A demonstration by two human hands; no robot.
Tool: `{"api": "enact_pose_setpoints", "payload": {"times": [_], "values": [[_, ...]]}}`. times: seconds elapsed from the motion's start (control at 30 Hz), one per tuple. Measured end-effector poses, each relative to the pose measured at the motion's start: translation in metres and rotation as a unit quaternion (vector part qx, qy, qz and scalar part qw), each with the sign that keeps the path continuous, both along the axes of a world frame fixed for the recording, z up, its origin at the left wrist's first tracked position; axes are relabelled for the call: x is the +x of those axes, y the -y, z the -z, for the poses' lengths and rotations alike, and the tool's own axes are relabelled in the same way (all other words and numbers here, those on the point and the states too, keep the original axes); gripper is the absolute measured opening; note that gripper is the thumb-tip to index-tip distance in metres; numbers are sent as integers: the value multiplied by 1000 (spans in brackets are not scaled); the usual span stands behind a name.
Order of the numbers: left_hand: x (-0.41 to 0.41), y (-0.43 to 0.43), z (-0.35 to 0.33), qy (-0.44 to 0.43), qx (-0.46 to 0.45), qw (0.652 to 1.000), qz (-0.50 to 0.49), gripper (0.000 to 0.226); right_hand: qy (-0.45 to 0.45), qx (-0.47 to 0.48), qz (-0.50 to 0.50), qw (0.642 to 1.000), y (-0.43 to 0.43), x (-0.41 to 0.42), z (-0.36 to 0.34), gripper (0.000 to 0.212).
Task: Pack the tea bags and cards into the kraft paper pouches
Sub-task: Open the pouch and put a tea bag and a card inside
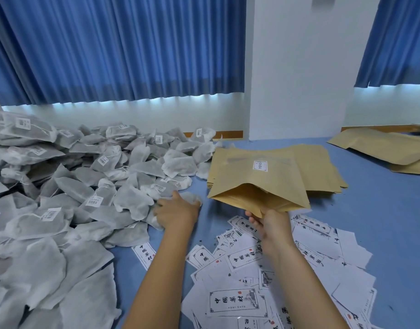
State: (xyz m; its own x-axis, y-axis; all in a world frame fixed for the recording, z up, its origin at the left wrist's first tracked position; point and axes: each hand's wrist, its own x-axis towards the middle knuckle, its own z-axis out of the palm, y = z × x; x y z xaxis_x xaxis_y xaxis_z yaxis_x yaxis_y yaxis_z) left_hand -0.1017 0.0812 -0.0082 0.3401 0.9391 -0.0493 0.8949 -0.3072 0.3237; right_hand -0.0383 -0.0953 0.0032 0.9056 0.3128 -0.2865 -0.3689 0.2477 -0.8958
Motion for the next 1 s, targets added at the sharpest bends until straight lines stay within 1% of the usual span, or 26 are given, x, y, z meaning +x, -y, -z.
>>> {"api": "enact_pose_setpoints", "payload": {"times": [0.07,0.13,0.23,0.3,0.37,0.43,0.5,0.57,0.67,0.77,0.87,0.93,1.0], "values": [[-5,5,4,-68,33,997,10,76,3,-1,0,1000,1,-1,-1,36],[-6,9,11,-96,40,995,4,79,1,-1,0,1000,1,-2,-2,36],[-11,2,12,-86,7,996,-11,88,-7,8,3,1000,3,-3,-2,35],[-16,-4,10,-93,21,995,-4,91,-15,8,5,1000,4,-3,-1,35],[-18,-2,8,-100,50,994,5,90,-20,7,4,1000,4,-2,-1,34],[-16,7,6,-107,59,992,15,87,-20,13,5,1000,3,-2,-2,33],[-12,19,5,-116,36,992,44,86,-21,20,6,1000,2,-2,-3,33],[-8,26,6,-114,4,989,97,84,-23,23,7,999,4,-2,-4,32],[-10,27,7,-102,-20,977,185,82,-11,28,4,1000,7,-2,-4,32],[-12,26,7,-80,-5,974,212,71,-6,44,6,999,8,1,-6,31],[-10,36,7,-28,-33,979,198,51,-4,56,10,998,10,8,-9,30],[-8,44,3,4,-33,979,203,39,0,58,7,998,11,13,-8,30],[-14,47,-13,92,-56,969,221,34,6,51,7,999,13,17,-6,25]]}}
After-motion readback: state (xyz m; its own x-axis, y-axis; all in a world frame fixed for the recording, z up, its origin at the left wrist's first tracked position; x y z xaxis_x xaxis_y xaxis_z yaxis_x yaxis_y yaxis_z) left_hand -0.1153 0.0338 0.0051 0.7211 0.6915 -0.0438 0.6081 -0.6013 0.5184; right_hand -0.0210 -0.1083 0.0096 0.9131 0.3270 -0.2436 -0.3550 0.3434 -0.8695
